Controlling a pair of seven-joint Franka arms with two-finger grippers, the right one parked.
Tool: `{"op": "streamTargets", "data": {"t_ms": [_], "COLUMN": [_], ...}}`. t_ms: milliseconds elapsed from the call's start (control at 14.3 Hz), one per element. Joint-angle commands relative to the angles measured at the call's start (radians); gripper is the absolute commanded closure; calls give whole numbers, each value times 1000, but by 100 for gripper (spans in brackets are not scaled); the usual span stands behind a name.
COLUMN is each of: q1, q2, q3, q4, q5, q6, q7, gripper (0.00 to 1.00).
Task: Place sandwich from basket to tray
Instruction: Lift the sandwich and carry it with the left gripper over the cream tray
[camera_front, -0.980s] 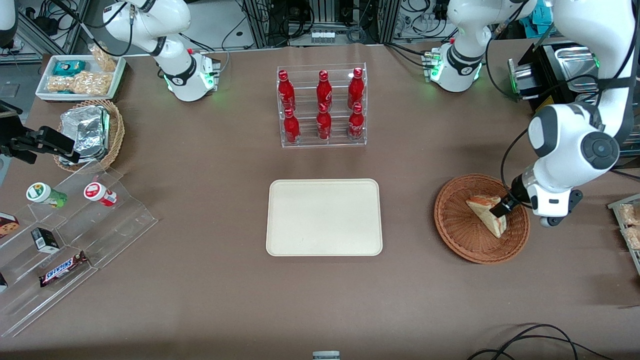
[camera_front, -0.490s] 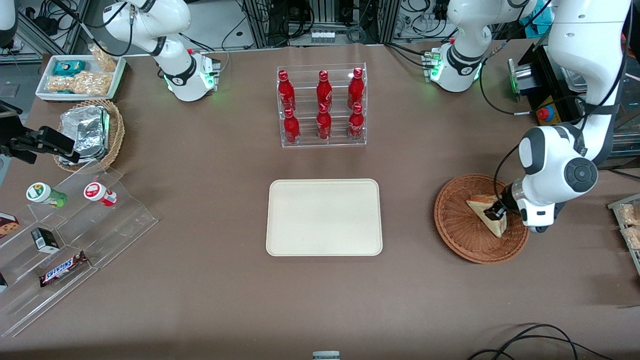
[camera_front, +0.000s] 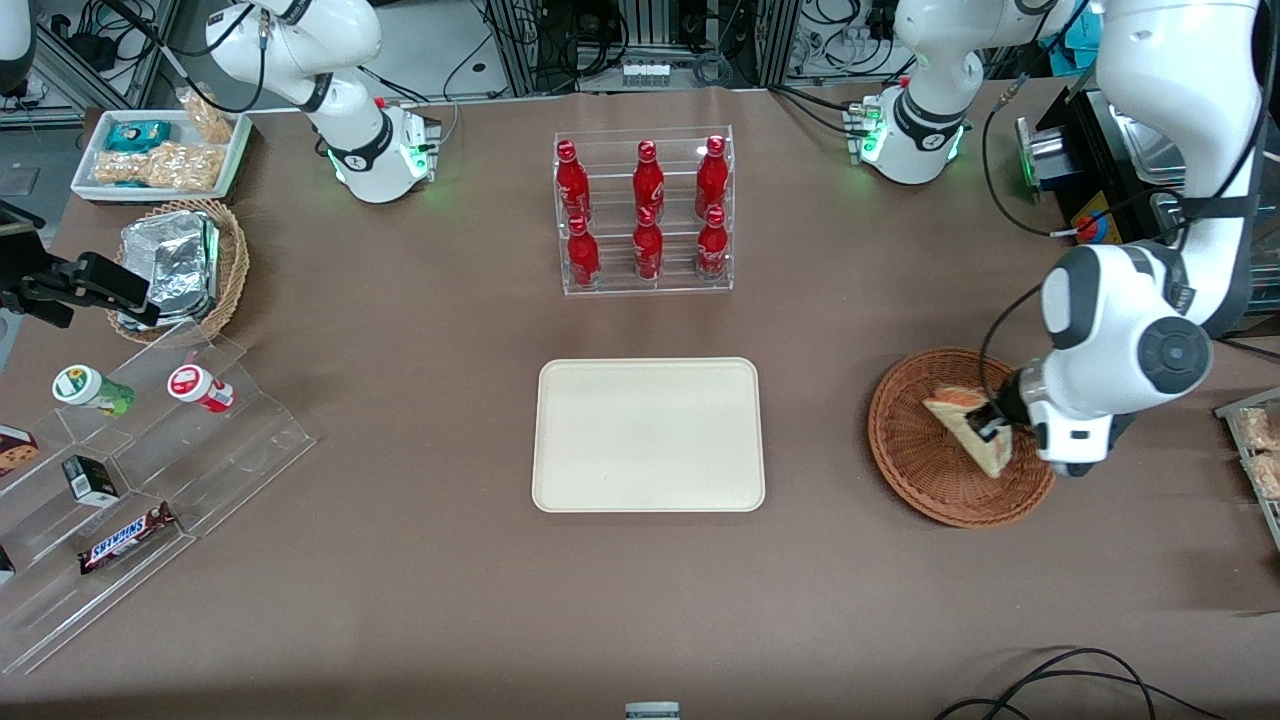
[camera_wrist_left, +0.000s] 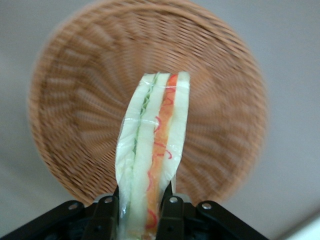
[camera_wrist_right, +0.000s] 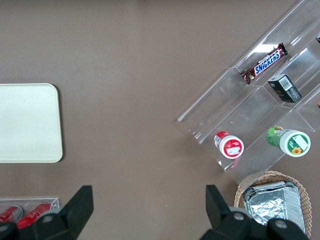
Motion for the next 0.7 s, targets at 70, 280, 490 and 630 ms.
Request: {"op": "streamTargets", "data": {"t_ms": [70, 280, 490, 630], "q1": [-222, -326, -443, -509], "q2": [146, 285, 379, 418], "q3": [6, 4, 6, 6], "q4": [208, 374, 494, 524], "q5": [5, -3, 9, 29], "q6": [-31, -28, -25, 18], "q7": [-65, -58, -39, 21], "gripper": [98, 95, 98, 99]}}
